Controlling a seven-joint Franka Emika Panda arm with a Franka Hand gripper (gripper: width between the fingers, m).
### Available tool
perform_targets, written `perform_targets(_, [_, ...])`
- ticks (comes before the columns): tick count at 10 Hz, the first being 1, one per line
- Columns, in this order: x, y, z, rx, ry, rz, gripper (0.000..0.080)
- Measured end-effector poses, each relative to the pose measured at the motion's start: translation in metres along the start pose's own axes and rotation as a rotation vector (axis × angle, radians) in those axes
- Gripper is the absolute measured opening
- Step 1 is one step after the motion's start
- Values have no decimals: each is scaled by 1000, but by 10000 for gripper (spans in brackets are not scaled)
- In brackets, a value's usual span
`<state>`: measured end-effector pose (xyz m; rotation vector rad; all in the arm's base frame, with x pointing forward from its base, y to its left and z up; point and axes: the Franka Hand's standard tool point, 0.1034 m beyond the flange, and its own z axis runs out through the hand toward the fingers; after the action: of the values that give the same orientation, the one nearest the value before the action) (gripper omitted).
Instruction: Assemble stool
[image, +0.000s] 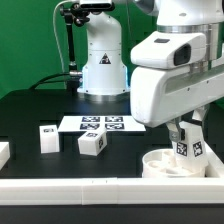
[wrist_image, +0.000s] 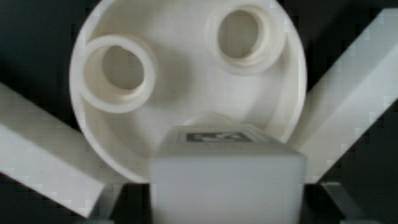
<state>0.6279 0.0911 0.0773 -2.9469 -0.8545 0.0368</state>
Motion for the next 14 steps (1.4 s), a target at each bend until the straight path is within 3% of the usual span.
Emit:
perform_targets(6, [2, -2, 0, 8, 6, 423, 340])
perform_targets(9, [8, -11, 2, 16, 43, 740, 340])
perform_targets(12, [13, -17, 2, 43, 56, 1059, 340])
perform_targets(14, [14, -18, 2, 78, 56, 1268, 340])
